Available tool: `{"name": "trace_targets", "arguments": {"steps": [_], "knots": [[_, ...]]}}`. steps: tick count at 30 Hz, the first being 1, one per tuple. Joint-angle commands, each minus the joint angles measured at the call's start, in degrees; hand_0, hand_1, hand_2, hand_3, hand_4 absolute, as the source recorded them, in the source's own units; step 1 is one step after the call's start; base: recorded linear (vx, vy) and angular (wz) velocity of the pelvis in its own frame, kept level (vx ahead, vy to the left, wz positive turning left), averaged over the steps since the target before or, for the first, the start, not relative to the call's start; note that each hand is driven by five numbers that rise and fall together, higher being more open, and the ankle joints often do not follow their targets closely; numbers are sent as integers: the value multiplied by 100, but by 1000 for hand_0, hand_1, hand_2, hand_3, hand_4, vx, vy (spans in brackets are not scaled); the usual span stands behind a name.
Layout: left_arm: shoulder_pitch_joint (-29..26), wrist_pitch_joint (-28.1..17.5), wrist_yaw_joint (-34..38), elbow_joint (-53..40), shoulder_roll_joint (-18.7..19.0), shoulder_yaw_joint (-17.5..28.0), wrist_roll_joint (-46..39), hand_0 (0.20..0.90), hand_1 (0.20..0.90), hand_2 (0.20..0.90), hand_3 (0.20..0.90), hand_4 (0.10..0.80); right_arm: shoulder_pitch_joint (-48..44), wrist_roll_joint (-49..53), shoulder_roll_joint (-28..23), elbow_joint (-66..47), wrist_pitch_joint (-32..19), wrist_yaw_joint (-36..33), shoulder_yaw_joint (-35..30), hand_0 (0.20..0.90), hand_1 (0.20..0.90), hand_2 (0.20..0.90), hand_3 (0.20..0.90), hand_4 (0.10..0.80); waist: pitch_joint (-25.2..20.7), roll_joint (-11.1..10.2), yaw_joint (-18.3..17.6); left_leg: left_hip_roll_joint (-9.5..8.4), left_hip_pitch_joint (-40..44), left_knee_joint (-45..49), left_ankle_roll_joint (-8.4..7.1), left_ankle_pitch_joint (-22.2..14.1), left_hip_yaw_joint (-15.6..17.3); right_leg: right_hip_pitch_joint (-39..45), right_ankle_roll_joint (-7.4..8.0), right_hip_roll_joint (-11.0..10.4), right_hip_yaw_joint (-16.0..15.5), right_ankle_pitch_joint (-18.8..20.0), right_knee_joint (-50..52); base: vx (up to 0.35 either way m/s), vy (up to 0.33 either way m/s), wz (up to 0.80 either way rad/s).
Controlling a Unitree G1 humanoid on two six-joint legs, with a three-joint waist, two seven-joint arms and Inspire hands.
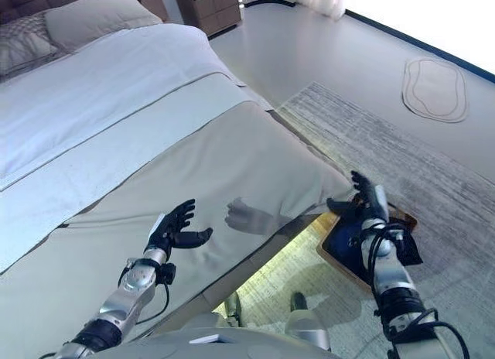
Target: Pick up the clothes from the bed and place them into the basket
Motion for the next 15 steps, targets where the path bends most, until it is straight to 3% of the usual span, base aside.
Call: {"name": "trace_targets", "arguments": {"steps": [1,15], "knots": [[-316,-588,-25,32,11,255,350,900,900,900,900,800,-129,-554,-203,-335,-611,-121,-35,900,900,900,900,800,-512,-84,86,-105,244,223,37,-720,-178,-150,-143,161,-468,-332,342,1,65,19],[13,-406,-541,278,109,337,781,900,900,900,900,800,137,-819,69,352,-287,-11,397,900,900,900,900,800,-486,-120,540,-218,125,311,76,-733,-743,-39,-127,10,-887,-534,505,22,20,19]]}}
